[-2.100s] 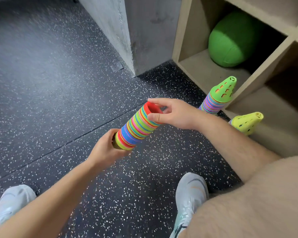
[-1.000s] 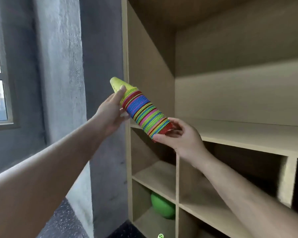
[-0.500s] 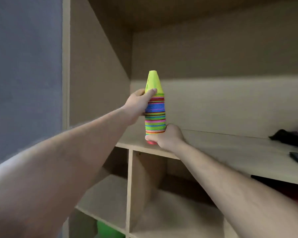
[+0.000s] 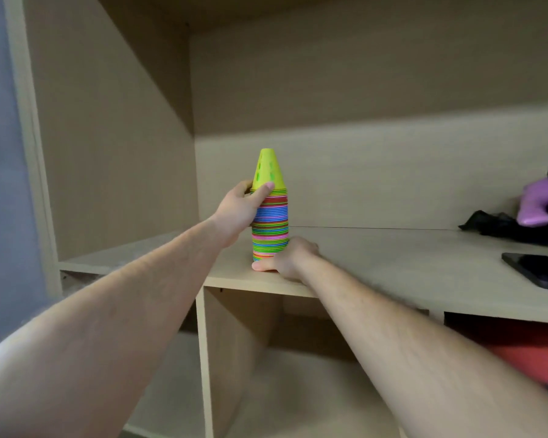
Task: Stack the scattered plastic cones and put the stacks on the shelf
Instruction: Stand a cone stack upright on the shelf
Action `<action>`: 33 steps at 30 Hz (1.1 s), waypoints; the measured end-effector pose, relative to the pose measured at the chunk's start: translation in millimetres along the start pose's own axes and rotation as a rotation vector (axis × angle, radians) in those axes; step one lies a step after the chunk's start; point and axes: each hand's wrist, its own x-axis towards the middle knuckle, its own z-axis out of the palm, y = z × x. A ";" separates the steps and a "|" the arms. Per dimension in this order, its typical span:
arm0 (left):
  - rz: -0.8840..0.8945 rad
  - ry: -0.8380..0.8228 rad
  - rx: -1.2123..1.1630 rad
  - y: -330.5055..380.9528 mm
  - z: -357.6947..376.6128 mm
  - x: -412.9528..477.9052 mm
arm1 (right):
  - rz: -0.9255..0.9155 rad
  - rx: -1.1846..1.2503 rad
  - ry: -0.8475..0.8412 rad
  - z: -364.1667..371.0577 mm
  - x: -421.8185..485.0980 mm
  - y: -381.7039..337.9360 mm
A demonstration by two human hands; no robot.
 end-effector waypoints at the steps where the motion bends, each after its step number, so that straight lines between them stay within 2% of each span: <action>1: 0.002 -0.001 -0.008 -1.6 1.3 1.3 | -0.002 -0.010 -0.005 -0.2 1.1 0.2; 7: 0.050 0.028 0.047 -2.7 4.5 -2.4 | 0.002 -0.093 -0.002 -2.6 -5.2 -2.1; 9: 0.061 0.031 0.110 0.3 2.1 -6.0 | 0.014 -0.058 0.069 -5.6 -13.3 -2.3; 11: 0.056 0.067 0.141 1.2 -1.4 -14.2 | -0.019 -0.011 0.225 -8.7 -24.0 -1.1; 13: 0.059 0.147 0.215 -2.3 -5.7 -29.3 | -0.148 -0.023 0.379 -11.8 -38.2 1.7; 16: 0.195 0.256 0.367 -17.7 -14.8 -68.3 | -0.444 0.047 0.608 -8.8 -70.8 6.0; 18: 0.301 0.272 0.430 -34.0 -20.4 -105.2 | -0.576 0.101 0.655 5.1 -98.2 9.4; 20: 0.353 0.229 0.492 -58.3 -22.8 -150.2 | -0.599 0.125 0.559 31.0 -125.8 20.5; 23: 0.295 0.114 0.567 -105.4 -23.1 -227.7 | -0.546 0.063 0.323 82.1 -169.5 49.8; 26: 0.166 0.017 0.609 -161.9 -15.1 -313.8 | -0.490 0.015 0.158 138.7 -219.4 94.6; 33: -0.223 -0.124 0.562 -267.7 22.0 -475.7 | -0.211 -0.071 -0.139 247.0 -327.2 210.8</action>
